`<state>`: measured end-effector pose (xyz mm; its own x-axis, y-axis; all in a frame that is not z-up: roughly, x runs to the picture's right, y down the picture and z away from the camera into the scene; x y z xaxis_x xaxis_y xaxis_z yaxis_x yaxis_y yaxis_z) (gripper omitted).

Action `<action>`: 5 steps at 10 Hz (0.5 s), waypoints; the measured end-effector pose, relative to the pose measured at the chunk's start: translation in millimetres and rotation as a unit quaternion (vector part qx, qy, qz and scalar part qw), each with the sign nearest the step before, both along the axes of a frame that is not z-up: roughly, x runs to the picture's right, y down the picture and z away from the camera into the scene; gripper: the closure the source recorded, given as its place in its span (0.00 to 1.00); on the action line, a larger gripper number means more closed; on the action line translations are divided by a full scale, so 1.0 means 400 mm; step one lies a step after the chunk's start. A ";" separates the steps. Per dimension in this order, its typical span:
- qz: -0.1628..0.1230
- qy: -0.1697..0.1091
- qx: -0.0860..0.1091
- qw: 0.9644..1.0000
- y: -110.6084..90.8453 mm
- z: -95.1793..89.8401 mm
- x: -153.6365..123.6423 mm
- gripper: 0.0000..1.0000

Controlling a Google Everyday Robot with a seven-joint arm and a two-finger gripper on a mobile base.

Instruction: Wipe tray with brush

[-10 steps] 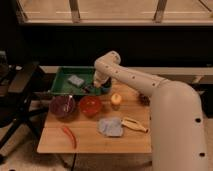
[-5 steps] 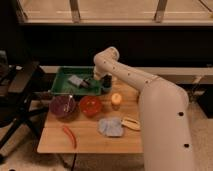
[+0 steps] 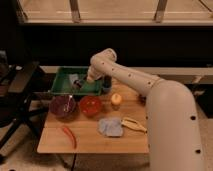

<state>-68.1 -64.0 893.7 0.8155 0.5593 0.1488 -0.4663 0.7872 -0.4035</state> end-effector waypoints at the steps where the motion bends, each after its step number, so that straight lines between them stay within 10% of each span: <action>1: -0.001 0.003 -0.006 1.000 0.017 -0.007 0.013 1.00; 5: 0.006 0.041 -0.019 0.999 0.020 0.050 0.108 0.99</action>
<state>-24.9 -56.0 913.5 0.8167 0.5739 0.0610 -0.5088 0.7657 -0.3935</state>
